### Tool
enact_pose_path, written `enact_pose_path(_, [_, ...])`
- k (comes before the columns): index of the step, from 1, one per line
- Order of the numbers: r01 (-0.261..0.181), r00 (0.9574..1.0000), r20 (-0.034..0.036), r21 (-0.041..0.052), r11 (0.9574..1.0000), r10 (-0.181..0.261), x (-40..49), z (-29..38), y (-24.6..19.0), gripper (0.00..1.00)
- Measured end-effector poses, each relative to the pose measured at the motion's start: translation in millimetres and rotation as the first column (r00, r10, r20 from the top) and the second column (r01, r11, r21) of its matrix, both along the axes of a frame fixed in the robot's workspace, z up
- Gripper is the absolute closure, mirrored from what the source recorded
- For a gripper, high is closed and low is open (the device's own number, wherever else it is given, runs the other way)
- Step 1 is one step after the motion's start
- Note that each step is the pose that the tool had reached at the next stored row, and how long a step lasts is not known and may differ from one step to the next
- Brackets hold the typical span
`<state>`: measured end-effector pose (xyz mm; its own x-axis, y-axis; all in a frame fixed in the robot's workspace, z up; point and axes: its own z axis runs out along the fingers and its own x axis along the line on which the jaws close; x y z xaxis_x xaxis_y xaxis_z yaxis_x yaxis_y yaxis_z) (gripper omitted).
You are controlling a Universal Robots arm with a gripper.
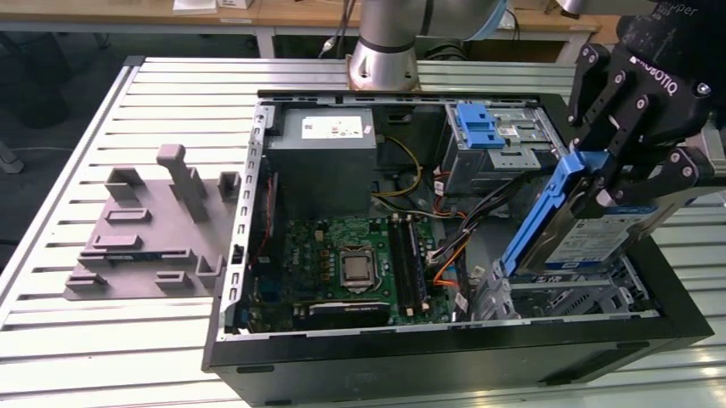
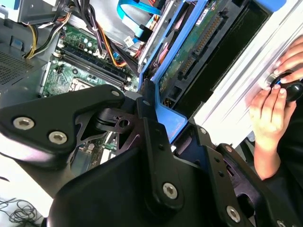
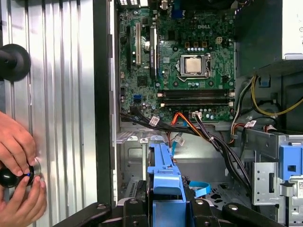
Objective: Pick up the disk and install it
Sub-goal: 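Insert the disk into the insertion slot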
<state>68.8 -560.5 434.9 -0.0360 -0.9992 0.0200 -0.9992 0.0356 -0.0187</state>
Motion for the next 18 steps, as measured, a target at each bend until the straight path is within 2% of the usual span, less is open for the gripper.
enact_pose_path(18, [0.0, 1.0, 0.0, -0.0002, 1.0, 0.0, 0.0, -11.3, 0.0, 0.64])
